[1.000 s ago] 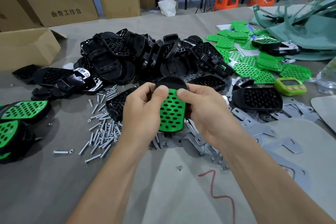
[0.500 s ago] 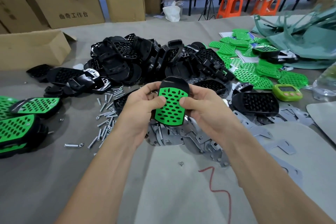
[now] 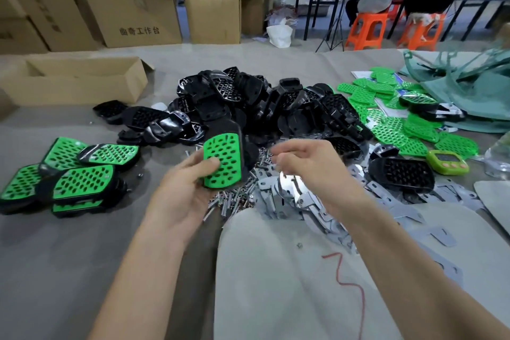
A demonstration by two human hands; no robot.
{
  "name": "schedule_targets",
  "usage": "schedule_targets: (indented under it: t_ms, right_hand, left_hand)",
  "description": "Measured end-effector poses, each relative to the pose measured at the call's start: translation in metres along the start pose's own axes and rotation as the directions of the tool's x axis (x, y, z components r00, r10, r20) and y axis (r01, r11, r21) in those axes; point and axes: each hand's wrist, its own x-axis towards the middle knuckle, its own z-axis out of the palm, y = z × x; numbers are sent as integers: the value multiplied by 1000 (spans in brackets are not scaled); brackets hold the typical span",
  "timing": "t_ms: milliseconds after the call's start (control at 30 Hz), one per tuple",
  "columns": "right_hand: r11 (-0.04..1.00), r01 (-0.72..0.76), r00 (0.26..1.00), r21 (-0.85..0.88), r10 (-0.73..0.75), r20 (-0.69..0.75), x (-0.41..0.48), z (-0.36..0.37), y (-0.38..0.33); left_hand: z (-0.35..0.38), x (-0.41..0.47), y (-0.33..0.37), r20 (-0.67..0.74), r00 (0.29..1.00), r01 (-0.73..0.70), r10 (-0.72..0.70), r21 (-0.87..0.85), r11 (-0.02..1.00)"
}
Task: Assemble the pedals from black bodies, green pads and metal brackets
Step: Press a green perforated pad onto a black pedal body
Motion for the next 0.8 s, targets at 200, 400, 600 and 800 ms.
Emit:
schedule_targets:
  t_ms: [200, 400, 600, 800]
  right_hand:
    - [646, 233, 959, -727, -28, 283, 14, 61, -12]
    - [495, 293, 950, -818, -50, 309, 17, 86, -4]
    - [710, 183, 983, -680, -140, 118, 17, 79, 8]
    - [995, 15, 999, -99, -18, -29, 17, 65, 7]
  left_hand:
    - [-42, 1, 23, 84, 994, 94, -75, -260, 961]
    - [-44, 7, 12, 15, 997, 73, -72, -256, 964]
    - [-45, 16, 0, -55, 992, 96, -110, -209, 973]
    - [-24, 23, -16, -237, 967, -69, 94, 110, 992]
